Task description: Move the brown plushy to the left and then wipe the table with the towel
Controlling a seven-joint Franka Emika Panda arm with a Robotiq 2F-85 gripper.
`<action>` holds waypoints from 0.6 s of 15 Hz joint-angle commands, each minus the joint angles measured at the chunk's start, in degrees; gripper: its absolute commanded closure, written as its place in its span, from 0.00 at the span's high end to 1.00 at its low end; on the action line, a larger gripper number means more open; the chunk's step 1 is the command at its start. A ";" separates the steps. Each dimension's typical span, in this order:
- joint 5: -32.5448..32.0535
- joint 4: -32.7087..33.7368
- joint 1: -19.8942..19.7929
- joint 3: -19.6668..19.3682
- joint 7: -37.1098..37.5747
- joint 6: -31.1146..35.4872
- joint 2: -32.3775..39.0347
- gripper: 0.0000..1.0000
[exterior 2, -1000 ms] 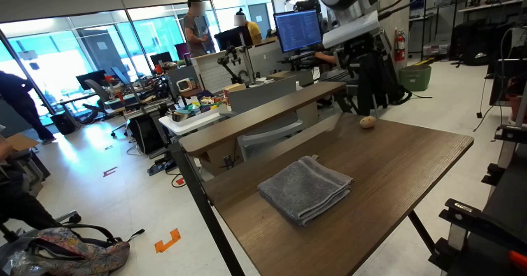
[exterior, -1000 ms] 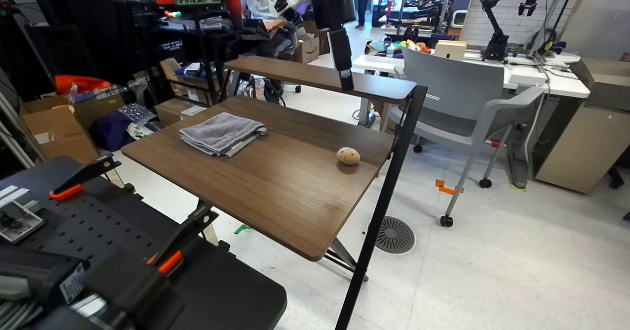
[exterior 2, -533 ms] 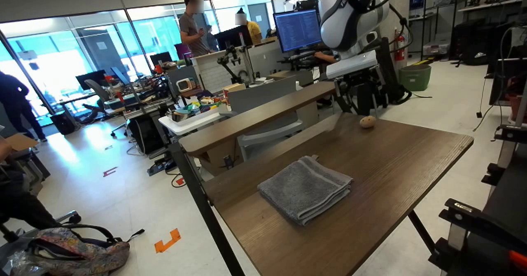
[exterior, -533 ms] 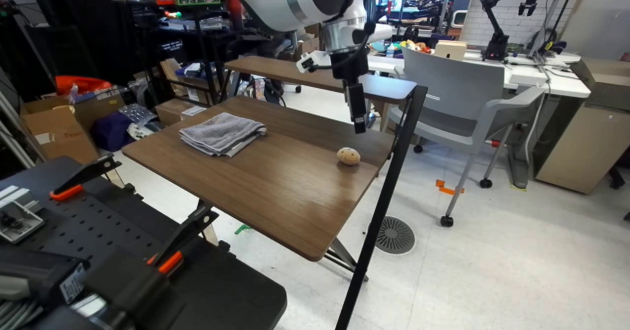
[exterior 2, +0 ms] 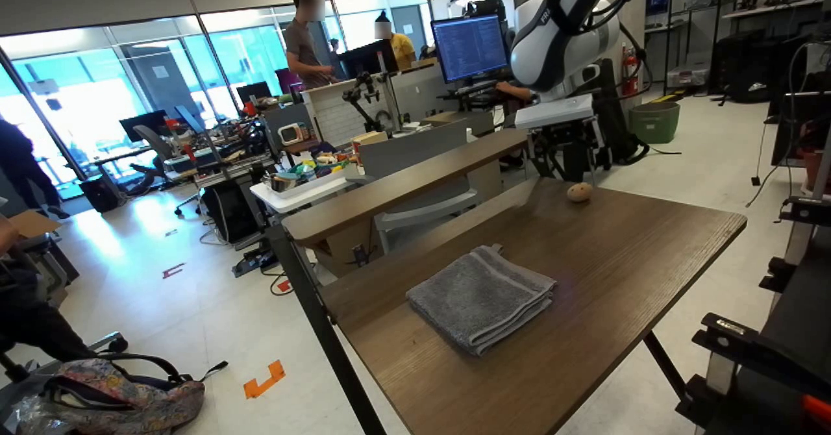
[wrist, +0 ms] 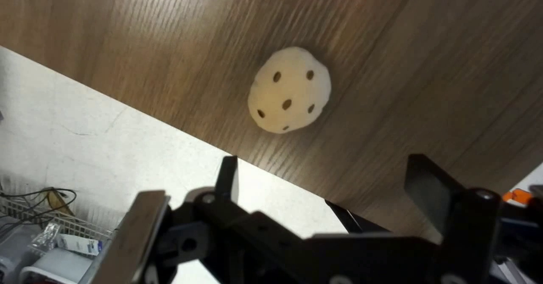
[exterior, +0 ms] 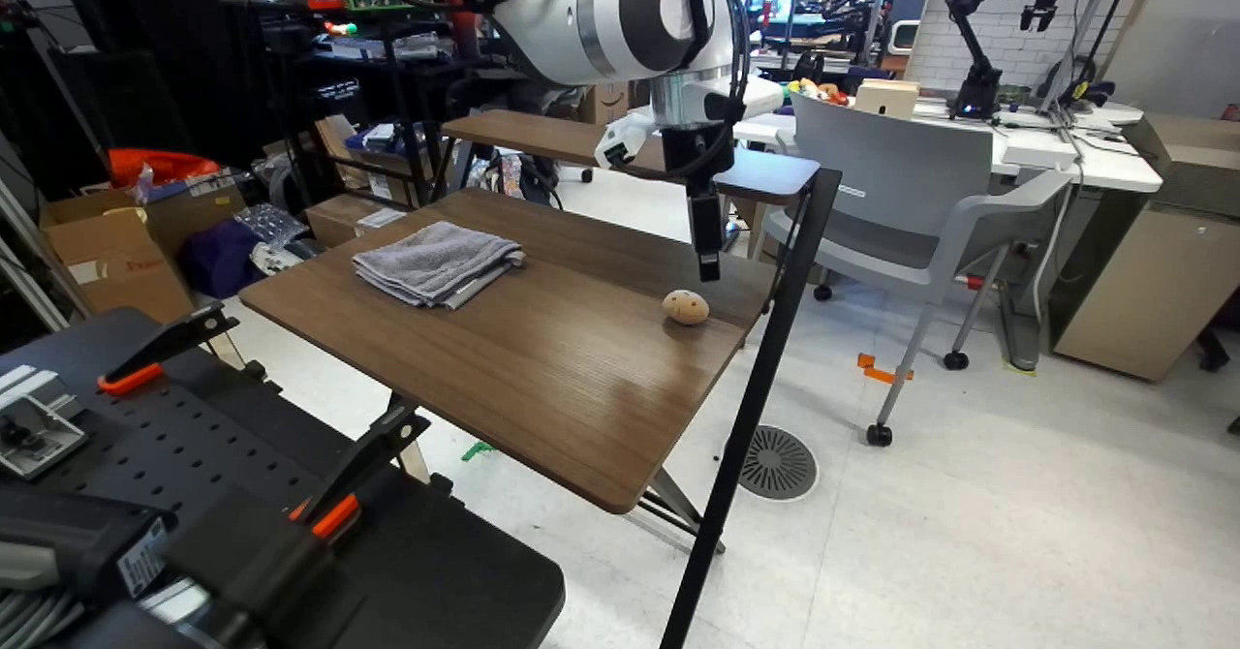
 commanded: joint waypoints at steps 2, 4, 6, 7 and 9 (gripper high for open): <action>3.07 0.46 -0.76 1.00 -0.91 -4.03 -0.01 1.00; 4.07 1.56 -1.09 1.26 -0.98 -4.92 0.71 1.00; 4.29 2.99 -1.08 0.89 -0.42 -6.08 1.74 1.00; 4.16 3.45 -1.05 0.69 -0.24 -6.20 2.14 1.00; 5.06 5.00 -1.68 1.14 0.57 -6.09 3.30 1.00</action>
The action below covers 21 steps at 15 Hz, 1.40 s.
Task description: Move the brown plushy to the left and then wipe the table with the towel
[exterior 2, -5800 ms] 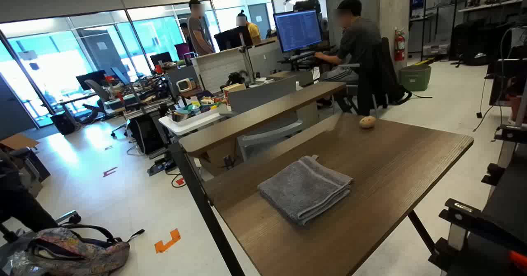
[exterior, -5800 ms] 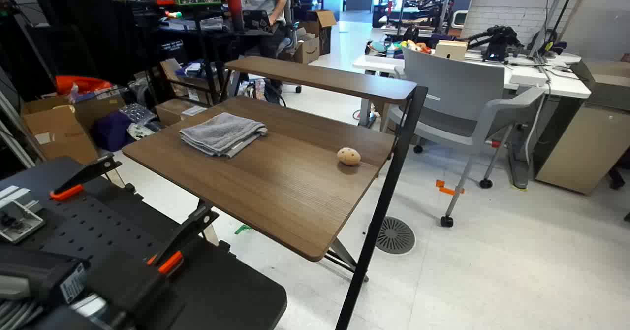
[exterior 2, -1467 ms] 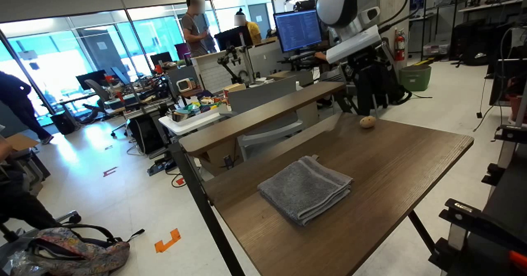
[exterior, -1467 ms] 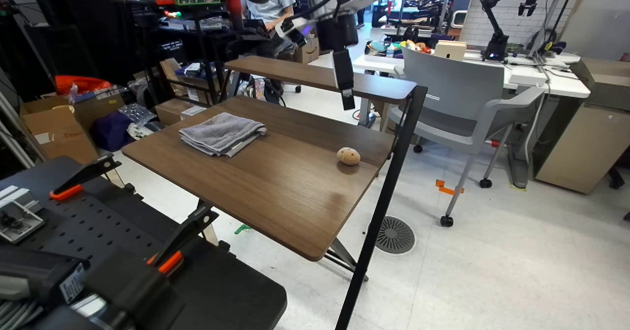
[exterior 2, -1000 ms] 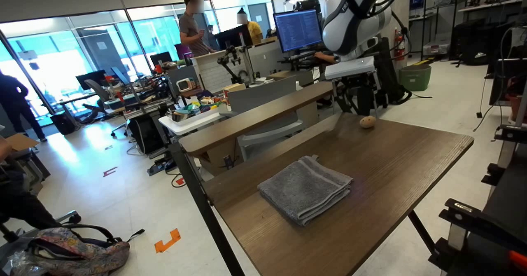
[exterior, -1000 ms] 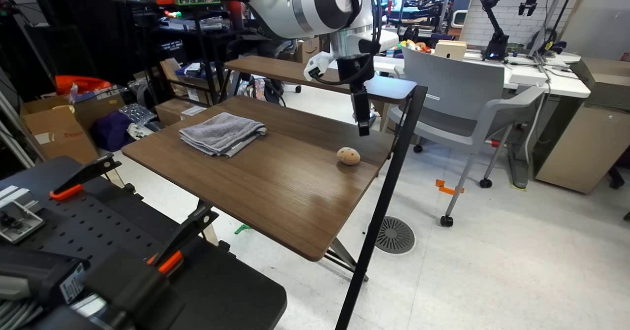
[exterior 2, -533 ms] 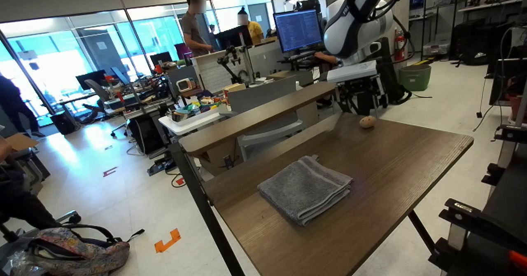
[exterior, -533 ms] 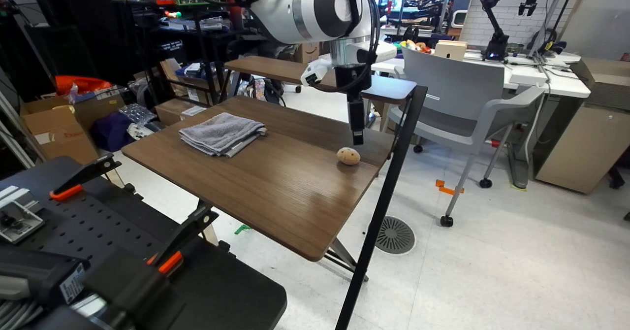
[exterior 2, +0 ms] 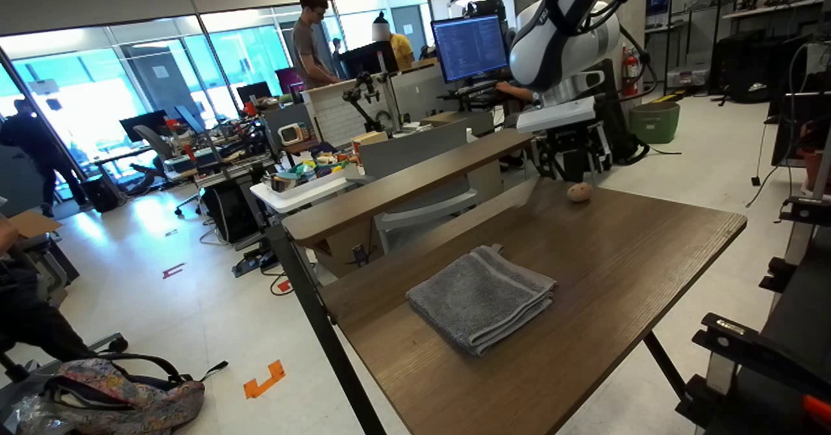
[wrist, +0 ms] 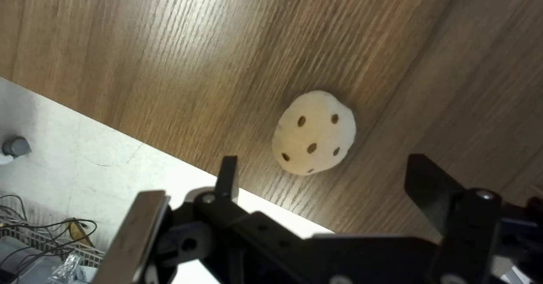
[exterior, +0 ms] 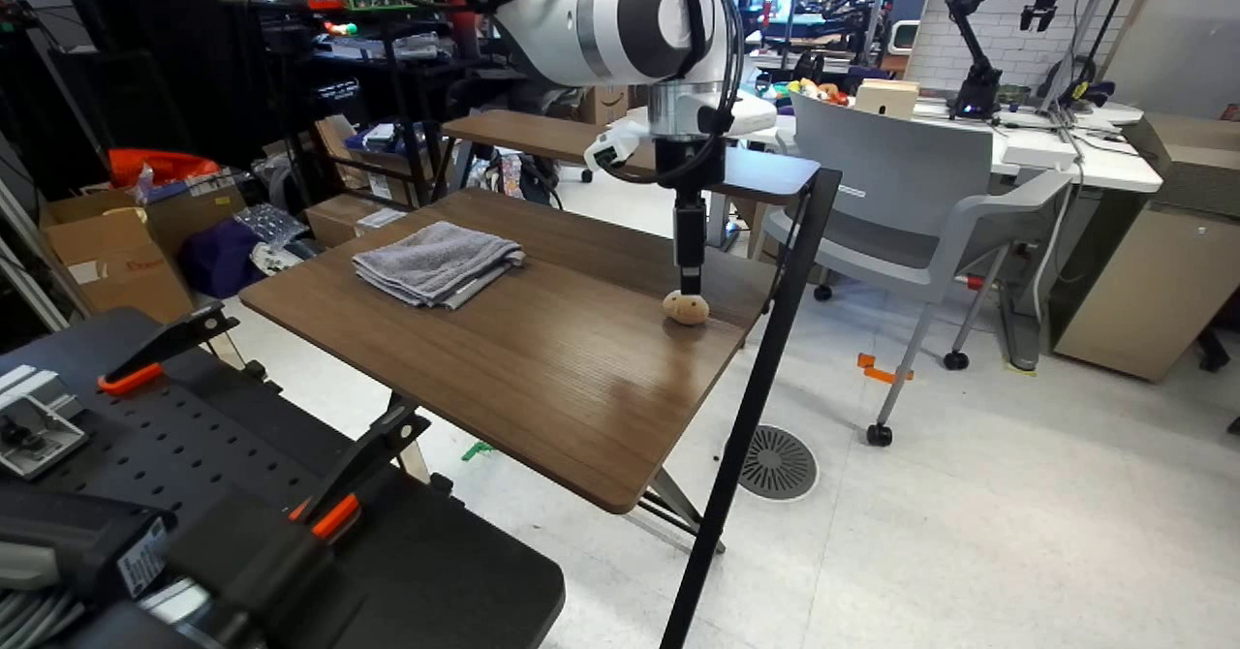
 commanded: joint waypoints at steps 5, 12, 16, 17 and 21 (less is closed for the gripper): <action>1.47 2.57 -0.40 -0.12 0.05 -0.32 1.96 1.00; 0.54 4.16 -0.39 -2.00 1.57 0.45 5.49 1.00; 1.14 2.64 -0.95 -1.42 -0.22 3.70 7.09 1.00; 1.25 1.45 -0.89 -1.09 -0.61 5.62 6.73 1.00; 1.69 -0.48 -1.21 -0.17 -2.60 7.89 5.61 0.60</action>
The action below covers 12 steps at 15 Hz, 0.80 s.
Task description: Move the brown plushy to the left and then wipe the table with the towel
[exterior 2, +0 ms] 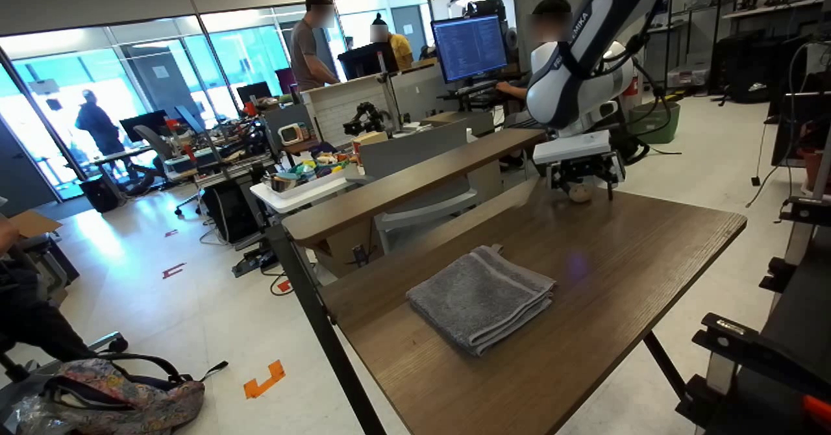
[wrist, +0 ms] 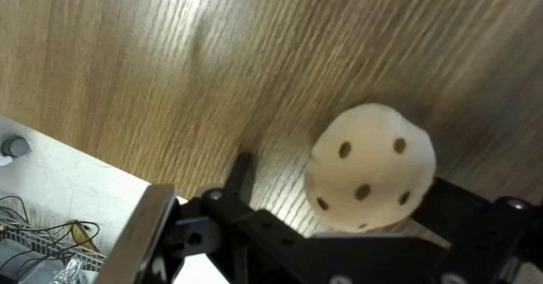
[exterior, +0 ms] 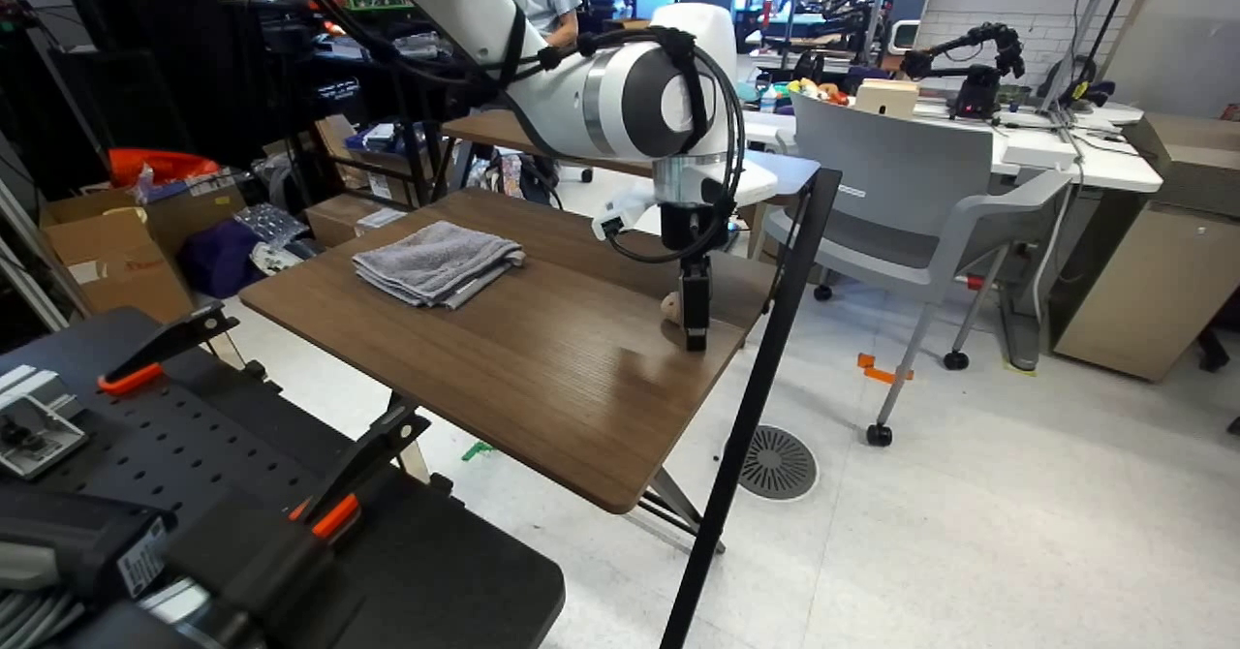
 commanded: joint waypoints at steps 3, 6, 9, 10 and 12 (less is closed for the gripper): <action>1.18 -2.84 -0.76 1.96 -3.07 3.15 -2.05 0.38; 1.95 -2.94 -0.87 2.50 -4.22 2.81 -2.40 0.15; 2.44 -3.05 -0.99 2.99 -4.94 2.26 -2.45 0.00; 2.69 -3.22 -1.04 3.29 -5.17 1.94 -2.59 0.00; 2.71 -3.72 -0.58 3.14 -5.14 2.03 -2.77 0.02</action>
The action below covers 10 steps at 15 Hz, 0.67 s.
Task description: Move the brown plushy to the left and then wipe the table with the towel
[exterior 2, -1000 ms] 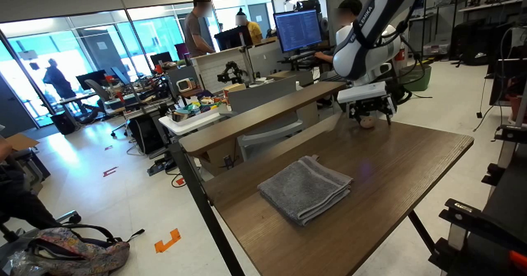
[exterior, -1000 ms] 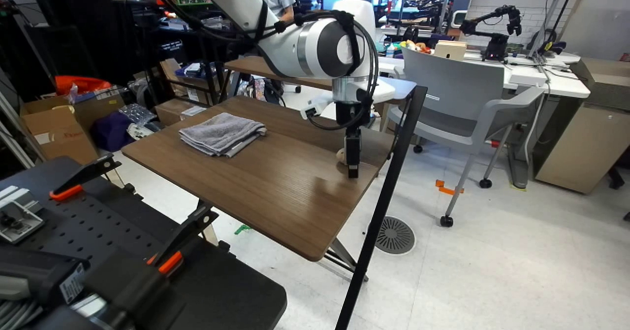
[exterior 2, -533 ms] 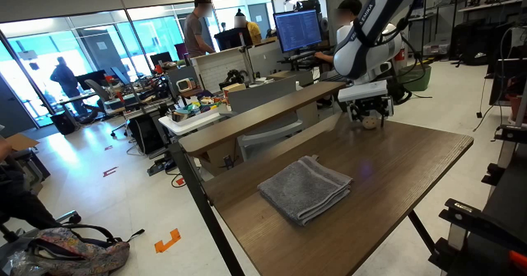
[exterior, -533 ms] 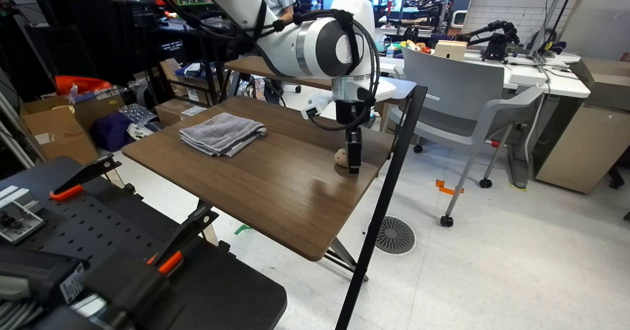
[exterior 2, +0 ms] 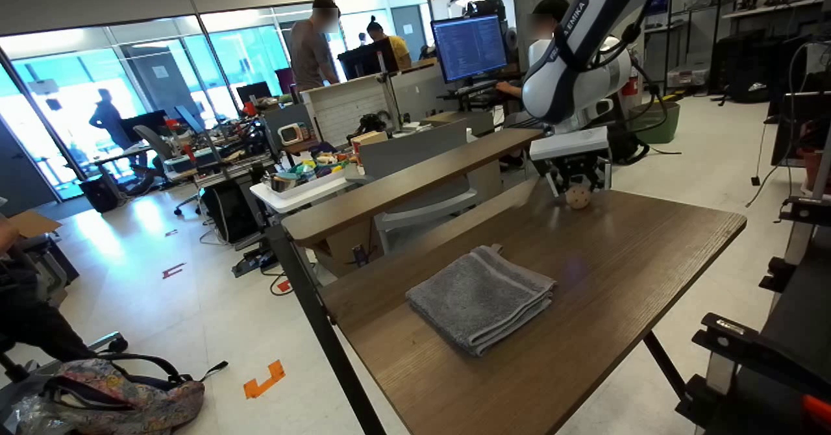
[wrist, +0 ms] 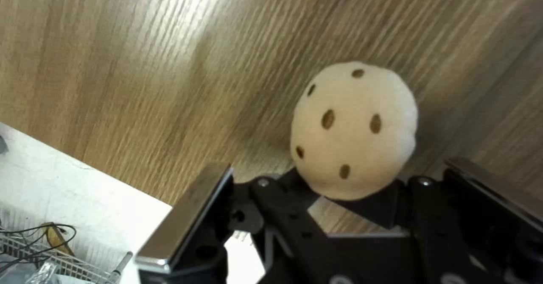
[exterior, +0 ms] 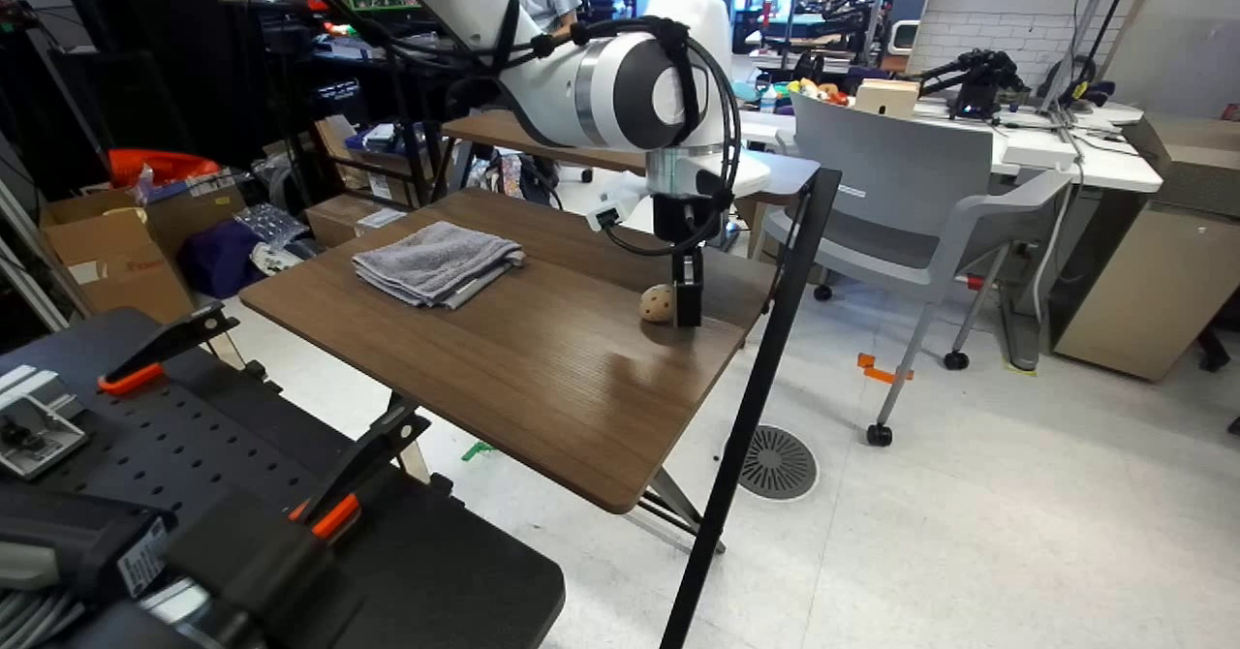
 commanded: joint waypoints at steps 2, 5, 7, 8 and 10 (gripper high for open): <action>0.37 -3.67 0.52 0.82 -0.56 0.93 -2.31 0.28; -0.33 -7.03 2.15 -0.66 1.42 1.22 -5.51 0.43; -0.38 -9.89 2.81 -0.93 1.39 1.39 -8.25 0.57; 0.00 -10.75 3.19 -1.23 1.26 1.48 -9.02 0.64; -0.11 -12.54 3.62 -1.29 1.13 1.09 -10.65 0.79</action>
